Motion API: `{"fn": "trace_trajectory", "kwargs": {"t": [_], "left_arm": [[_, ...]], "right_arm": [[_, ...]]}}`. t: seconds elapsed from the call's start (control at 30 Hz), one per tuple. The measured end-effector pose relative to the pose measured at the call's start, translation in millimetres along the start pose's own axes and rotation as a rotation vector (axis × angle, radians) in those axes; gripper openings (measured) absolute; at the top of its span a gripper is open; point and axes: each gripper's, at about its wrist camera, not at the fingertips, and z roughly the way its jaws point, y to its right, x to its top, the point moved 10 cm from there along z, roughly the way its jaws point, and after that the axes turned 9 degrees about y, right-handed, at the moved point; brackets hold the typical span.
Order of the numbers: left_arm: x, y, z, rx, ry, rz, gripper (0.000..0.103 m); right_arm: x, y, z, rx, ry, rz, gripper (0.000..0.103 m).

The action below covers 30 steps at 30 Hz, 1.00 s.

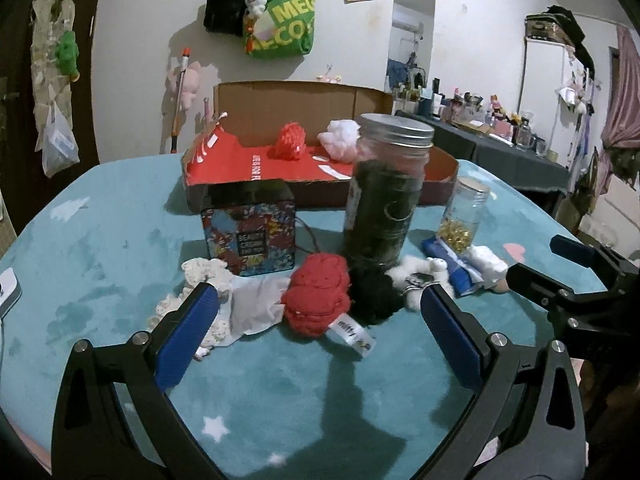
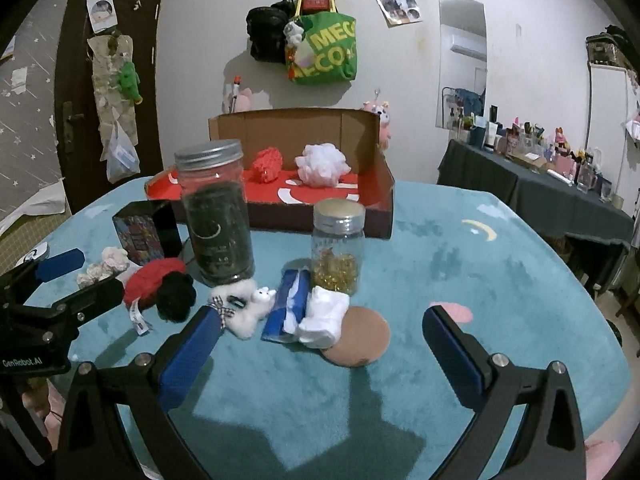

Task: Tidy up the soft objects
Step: 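Withdraw both tools from the box back toward the remaining items, then grasp the cream crocheted scrunchie with the left tool while the right grasps the white sock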

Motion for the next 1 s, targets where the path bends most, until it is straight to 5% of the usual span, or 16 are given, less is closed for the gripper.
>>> {"fn": "trace_trajectory", "kwargs": {"t": [0.67, 0.83, 0.87, 1.0], "left_arm": [[0.8, -85.7, 10.8, 0.095, -0.073, -0.028, 0.103], [-8.6, -92.1, 24.1, 0.100, -0.124, -0.010, 0.102], [-11.9, -91.9, 27.7, 0.092, -0.137, -0.006, 0.098], [-26.2, -85.9, 38.7, 0.025, -0.210, -0.010, 0.055]], "right_arm": [[-6.6, 10.4, 26.0, -0.008, -0.051, 0.012, 0.103], [-8.1, 12.0, 36.8, 0.002, -0.075, 0.016, 0.093], [-8.8, 12.5, 39.1, 0.003, -0.080, 0.016, 0.088], [-12.3, 13.4, 47.0, 0.021, -0.104, 0.019, 0.058]]}}
